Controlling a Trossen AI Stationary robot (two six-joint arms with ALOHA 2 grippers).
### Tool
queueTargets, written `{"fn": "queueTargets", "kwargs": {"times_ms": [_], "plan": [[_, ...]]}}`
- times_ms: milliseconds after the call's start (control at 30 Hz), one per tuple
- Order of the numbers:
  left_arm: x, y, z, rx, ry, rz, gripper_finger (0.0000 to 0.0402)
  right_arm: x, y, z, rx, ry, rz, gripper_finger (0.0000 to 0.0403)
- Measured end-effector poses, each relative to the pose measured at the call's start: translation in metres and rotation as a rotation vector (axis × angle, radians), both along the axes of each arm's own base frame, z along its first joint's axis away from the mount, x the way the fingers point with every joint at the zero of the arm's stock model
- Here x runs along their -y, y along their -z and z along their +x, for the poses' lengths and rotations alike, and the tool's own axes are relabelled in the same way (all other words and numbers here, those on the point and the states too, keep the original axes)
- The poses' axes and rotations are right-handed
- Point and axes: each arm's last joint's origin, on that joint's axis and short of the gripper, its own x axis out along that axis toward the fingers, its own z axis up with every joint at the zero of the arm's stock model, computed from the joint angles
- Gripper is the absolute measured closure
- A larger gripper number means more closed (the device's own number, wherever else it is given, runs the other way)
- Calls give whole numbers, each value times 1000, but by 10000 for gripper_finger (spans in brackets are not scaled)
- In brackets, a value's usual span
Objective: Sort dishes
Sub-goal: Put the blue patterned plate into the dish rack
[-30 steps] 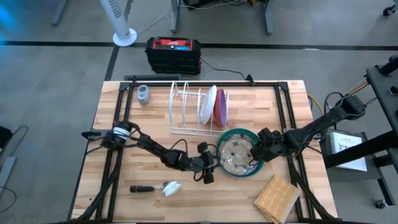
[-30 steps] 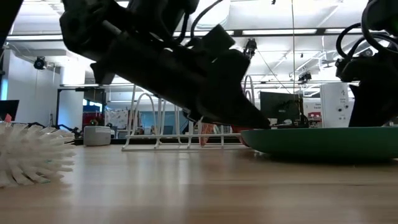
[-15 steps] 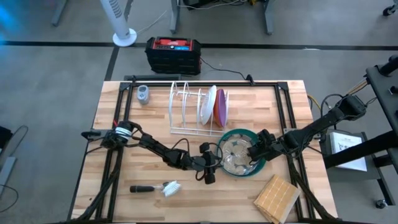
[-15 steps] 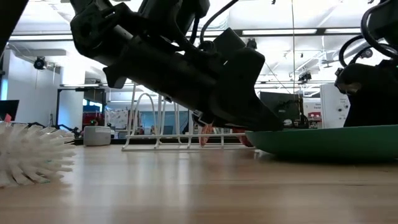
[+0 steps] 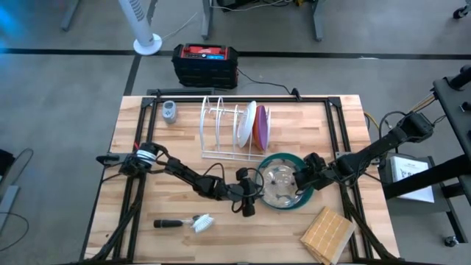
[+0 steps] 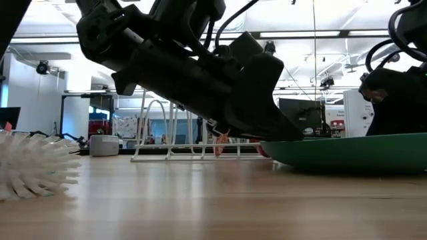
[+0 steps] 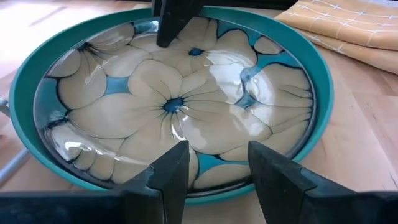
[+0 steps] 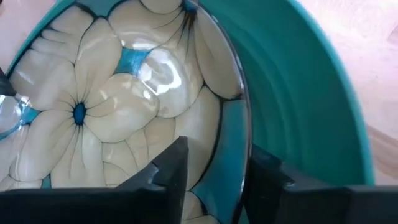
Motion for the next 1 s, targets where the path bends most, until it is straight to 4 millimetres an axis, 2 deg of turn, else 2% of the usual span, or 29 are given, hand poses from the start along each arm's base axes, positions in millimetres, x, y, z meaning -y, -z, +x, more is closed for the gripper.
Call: {"fn": "queueTargets", "kwargs": {"times_ms": [167, 300, 733, 1000], "plan": [[-1, 0, 0, -2, -5, 2, 248, 1, 1, -1, 22, 13, -16, 343], [-1, 1, 0, -6, -4, 11, 248, 1, 1, 0, 30, 10, -30, 369], [-2, -2, 1, 14, -6, 13, 248, 3, -15, -5, 107, -83, -42, 389], [-2, -16, 1, 51, -3, 10, 248, 4, -20, -7, 132, -108, -51, 391]]}}
